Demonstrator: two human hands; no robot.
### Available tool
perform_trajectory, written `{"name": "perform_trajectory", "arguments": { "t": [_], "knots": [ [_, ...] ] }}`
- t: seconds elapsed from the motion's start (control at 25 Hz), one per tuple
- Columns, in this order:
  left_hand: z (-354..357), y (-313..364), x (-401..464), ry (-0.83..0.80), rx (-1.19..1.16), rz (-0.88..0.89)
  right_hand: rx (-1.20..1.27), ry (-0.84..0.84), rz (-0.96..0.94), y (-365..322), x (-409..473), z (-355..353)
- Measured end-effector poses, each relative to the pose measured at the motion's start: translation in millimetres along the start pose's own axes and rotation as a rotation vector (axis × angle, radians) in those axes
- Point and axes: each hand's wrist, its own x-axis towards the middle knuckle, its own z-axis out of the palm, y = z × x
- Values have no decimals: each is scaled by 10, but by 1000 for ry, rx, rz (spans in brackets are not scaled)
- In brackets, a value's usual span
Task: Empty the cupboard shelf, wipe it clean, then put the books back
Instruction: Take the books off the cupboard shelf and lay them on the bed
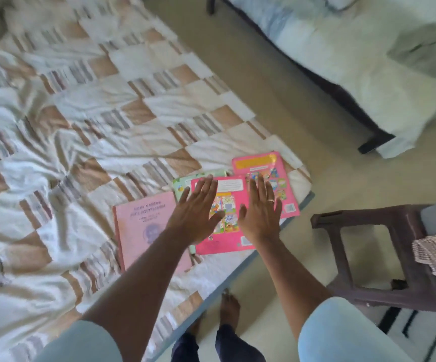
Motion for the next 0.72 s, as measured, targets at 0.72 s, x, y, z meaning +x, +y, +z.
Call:
{"name": "perform_trajectory", "arguments": {
  "t": [0.72],
  "knots": [
    [-2169, 5521, -220, 389, -70, 1445, -183, 1153, 455, 2202, -2786, -4655]
  ]
}}
